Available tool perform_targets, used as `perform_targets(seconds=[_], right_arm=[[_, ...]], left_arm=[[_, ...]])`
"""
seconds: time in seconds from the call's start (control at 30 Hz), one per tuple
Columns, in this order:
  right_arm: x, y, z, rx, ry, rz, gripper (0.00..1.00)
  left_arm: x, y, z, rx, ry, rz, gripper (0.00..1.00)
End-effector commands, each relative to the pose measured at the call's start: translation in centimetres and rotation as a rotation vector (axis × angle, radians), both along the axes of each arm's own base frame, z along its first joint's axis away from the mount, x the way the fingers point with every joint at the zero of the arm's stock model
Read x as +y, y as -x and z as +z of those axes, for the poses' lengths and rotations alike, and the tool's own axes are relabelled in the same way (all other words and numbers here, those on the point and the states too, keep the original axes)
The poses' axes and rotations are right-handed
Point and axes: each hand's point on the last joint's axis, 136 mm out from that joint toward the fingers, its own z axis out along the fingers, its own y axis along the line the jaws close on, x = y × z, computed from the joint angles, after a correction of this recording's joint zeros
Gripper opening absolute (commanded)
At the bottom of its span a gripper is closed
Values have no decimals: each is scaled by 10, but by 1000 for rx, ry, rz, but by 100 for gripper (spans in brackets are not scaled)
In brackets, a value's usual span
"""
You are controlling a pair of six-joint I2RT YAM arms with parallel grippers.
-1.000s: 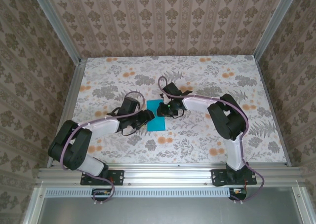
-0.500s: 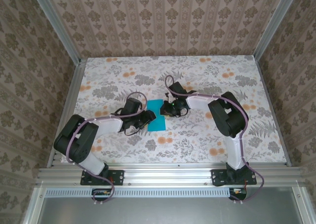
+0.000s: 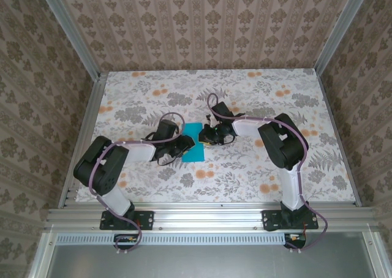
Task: Fold a paper plane with a square sheet of paper (pick it up from the middle)
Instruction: Turn over the paper at the center of the table.
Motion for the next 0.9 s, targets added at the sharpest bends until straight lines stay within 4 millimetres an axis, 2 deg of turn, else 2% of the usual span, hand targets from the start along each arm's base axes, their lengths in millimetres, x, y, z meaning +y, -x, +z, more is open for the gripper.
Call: perform_targets(seconds=[0.0, 0.17, 0.3, 0.4, 0.5, 0.57, 0.67, 0.77, 0.87], right_arm=[[-12, 17, -33, 99, 54, -21, 17], [-11, 17, -32, 102, 40, -24, 17], [-9, 14, -23, 95, 11, -26, 17], [-8, 5, 0, 55, -35, -30, 19], [-18, -8, 39, -25, -75, -58, 27], [-33, -16, 64, -94, -77, -98, 38], [-63, -20, 87, -169, -46, -164, 48], [-98, -20, 93, -221, 26, -240, 57], [-124, -16, 94, -260, 81, -301, 63]], left_arm=[[-10, -8, 8, -29, 30, -12, 34], [-12, -12, 8, -47, 37, -9, 27], [-12, -15, 7, -63, 42, -5, 17], [-9, -16, 7, -81, 20, -8, 7], [0, -16, 13, -99, -32, -20, 4], [9, -13, 24, -125, -98, -45, 3], [29, -8, 46, -170, -231, -88, 3], [54, -3, 73, -208, -393, -125, 3], [81, -1, 96, -229, -584, -145, 4]])
